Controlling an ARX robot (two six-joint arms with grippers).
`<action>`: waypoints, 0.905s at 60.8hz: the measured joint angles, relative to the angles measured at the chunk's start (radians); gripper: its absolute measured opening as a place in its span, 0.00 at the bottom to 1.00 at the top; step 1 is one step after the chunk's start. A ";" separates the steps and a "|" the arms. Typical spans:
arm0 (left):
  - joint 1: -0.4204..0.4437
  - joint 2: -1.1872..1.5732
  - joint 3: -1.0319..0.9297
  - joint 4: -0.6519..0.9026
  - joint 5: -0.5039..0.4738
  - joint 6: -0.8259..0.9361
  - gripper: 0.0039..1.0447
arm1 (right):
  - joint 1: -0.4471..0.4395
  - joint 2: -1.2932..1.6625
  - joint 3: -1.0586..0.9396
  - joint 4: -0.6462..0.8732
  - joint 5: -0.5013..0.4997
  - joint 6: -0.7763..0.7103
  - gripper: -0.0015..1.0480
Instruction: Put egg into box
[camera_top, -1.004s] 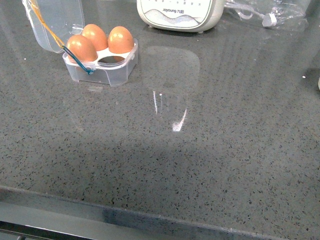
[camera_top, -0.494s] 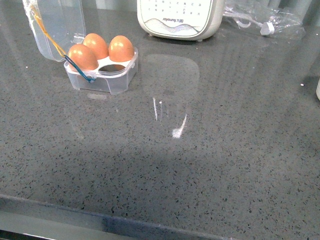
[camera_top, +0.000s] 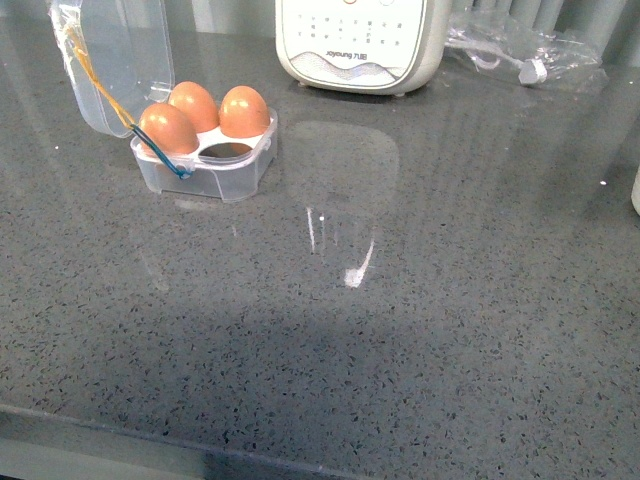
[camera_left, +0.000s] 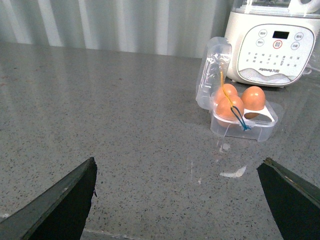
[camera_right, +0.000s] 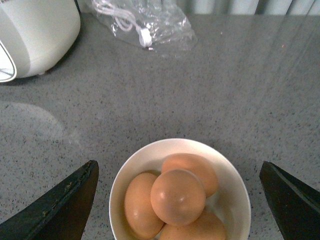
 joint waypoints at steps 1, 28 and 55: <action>0.000 0.000 0.000 0.000 0.000 0.000 0.94 | -0.001 0.004 0.001 -0.003 -0.002 0.002 0.93; 0.000 0.000 0.000 0.000 0.000 0.000 0.94 | -0.049 0.148 0.000 0.069 -0.064 0.038 0.93; 0.000 0.000 0.000 0.000 0.000 0.000 0.94 | -0.048 0.175 -0.037 0.141 -0.070 0.030 0.83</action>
